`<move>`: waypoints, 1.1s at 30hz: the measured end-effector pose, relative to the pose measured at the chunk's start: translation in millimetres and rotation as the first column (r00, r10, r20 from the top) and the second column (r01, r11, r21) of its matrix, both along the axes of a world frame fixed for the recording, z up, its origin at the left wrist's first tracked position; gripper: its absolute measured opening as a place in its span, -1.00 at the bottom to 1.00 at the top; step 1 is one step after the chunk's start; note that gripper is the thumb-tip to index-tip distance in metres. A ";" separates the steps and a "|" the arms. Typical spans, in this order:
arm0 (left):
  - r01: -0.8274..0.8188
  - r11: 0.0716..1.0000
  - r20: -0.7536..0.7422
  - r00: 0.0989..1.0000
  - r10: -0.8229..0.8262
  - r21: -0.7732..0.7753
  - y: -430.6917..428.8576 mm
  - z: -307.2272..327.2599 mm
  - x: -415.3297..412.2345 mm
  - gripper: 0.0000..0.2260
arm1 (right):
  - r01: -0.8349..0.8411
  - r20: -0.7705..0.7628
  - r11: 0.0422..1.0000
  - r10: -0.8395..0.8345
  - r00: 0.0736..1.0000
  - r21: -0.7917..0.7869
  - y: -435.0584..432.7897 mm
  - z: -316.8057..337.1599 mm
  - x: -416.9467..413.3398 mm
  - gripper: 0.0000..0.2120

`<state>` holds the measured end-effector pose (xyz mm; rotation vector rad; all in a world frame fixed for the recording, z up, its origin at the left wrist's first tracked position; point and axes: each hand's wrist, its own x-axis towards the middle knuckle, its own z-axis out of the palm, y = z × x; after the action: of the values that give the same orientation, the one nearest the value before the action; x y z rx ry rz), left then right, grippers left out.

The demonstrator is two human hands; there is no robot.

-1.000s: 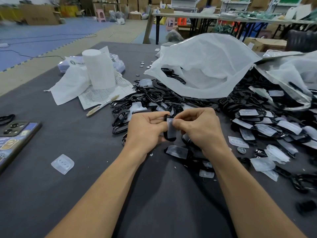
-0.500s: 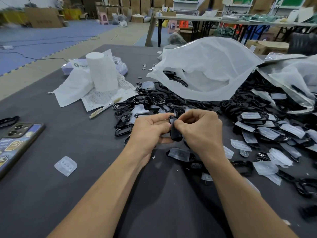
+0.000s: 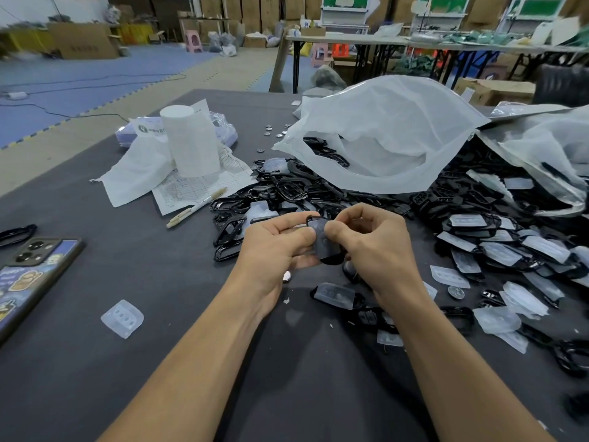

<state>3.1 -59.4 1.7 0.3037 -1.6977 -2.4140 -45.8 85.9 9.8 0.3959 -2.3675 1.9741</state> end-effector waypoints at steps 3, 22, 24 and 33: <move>-0.004 1.000 -0.004 1.000 0.004 0.000 2.0 1.3 0.7 -0.80 | -0.011 -0.005 1.000 0.011 1.000 0.007 1.1 -0.6 -0.7 -0.91; -0.086 0.994 0.056 0.994 0.090 -0.060 4.4 8.0 3.7 -0.89 | -0.037 -0.058 0.998 0.040 0.998 0.054 -2.8 -7.8 -3.4 -0.93; -0.090 0.994 0.054 0.994 0.093 -0.063 5.0 9.0 4.1 -0.86 | -0.045 -0.057 0.998 0.048 0.997 0.054 -3.0 -7.7 -2.7 -0.94; -0.157 0.983 0.022 0.987 0.160 -0.096 7.0 6.6 2.8 -0.87 | -0.053 -0.092 0.995 0.061 0.994 0.086 -3.9 -8.0 -1.5 -0.93</move>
<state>5.9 -52.4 8.3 0.4453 -1.7221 -2.2198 -47.3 82.0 1.8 0.5548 -2.4117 1.8383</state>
